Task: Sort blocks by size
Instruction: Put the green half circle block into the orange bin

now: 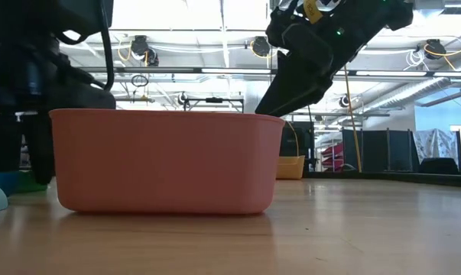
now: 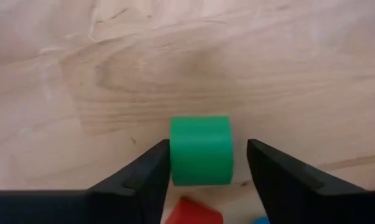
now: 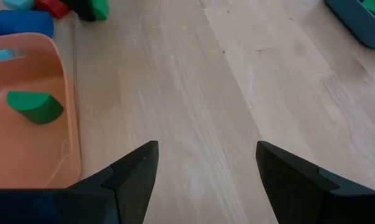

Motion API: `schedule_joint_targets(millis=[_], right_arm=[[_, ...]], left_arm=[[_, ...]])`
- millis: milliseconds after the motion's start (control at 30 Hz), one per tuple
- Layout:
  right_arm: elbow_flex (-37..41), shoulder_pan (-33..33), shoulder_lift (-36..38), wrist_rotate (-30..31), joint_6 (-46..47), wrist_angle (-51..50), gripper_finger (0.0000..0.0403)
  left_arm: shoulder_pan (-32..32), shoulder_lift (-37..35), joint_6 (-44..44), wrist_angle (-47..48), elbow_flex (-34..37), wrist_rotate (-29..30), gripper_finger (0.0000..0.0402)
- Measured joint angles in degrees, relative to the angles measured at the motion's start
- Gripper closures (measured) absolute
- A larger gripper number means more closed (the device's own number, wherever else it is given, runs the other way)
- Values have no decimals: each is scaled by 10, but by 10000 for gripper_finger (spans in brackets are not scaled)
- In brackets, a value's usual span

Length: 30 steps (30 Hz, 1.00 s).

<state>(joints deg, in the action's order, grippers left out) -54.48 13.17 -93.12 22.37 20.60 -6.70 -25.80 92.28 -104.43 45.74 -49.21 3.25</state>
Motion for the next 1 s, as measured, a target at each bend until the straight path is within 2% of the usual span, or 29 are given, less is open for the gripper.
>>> schedule_joint_targets(millis=[200,500,633,733,867,1000], right_arm=[[0,2,0,0,1,0,147],[0,8,0,1,13,0,147],[0,12,0,2,15,0,147],[0,13,0,2,22,-1,147],[0,13,0,2,24,-4,147],[0,15,0,2,35,-5,147]], left_arm=[[0,0,22,0,0,9,268],[7,-22,77,4,-1,36,268],[7,-49,102,23,-26,73,268],[6,-63,165,17,-60,117,268],[0,-63,314,4,-127,176,268],[-9,-57,455,-81,-156,198,268]])
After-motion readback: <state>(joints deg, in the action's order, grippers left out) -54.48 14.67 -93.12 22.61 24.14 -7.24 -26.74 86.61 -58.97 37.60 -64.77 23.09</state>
